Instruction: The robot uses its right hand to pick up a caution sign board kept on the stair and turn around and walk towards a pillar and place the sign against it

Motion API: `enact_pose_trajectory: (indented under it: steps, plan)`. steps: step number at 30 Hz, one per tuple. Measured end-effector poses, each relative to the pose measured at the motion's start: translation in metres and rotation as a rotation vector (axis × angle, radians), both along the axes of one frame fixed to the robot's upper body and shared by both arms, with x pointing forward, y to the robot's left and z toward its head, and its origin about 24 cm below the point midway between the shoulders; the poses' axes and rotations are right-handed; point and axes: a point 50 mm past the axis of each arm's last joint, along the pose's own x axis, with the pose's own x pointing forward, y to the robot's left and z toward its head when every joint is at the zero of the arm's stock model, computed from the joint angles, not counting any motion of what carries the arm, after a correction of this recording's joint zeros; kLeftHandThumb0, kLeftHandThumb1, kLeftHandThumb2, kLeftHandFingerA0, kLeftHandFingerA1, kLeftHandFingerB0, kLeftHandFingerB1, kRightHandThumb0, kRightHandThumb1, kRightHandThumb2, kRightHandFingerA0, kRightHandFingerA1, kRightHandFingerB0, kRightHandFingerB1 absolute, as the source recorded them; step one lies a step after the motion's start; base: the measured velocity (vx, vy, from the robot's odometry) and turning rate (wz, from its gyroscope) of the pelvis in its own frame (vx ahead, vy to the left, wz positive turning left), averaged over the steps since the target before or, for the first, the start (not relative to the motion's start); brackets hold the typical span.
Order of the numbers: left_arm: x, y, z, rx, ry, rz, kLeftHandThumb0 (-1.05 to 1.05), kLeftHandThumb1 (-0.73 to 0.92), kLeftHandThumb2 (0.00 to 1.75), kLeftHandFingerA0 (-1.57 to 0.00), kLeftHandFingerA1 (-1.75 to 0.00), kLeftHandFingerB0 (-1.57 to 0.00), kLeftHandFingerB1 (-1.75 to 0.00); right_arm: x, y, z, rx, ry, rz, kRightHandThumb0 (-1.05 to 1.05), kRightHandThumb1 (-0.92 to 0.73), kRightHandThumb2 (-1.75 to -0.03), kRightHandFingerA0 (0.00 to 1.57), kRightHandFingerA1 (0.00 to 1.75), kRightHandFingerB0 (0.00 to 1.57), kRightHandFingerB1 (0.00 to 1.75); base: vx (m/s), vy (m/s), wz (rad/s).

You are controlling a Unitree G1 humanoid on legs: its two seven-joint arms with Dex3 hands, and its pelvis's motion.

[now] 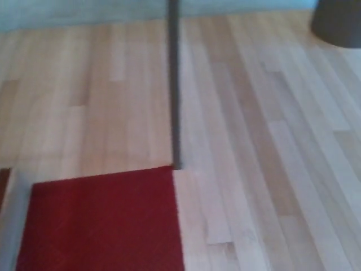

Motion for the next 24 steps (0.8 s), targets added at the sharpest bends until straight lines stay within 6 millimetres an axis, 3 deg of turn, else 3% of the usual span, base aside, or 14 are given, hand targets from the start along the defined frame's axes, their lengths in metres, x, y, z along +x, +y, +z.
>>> enact_pose_trajectory:
  steps: [9, 24]
  plan:
    - [-0.0019, -0.0081, -0.0034, -0.022, -0.001, 0.012, -0.35, 0.43, 0.62, -1.11, -0.68, -0.98, -0.64, 0.0036, -0.0053, -0.0014, -0.018, 0.034, -0.027, -0.08, -0.55, -0.97, 0.93, 1.53, 0.9, 1.0, -0.01, -0.152, -0.59]
    - [0.0013, -0.0025, -0.0007, -0.004, -0.015, 0.014, -0.34, 0.44, 0.62, -1.13, -0.69, -0.98, -0.65, 0.0068, -0.0011, -0.0045, -0.002, 0.04, -0.028, -0.07, -0.53, -1.0, 0.94, 1.54, 0.91, 1.01, 0.21, 0.098, -0.57]
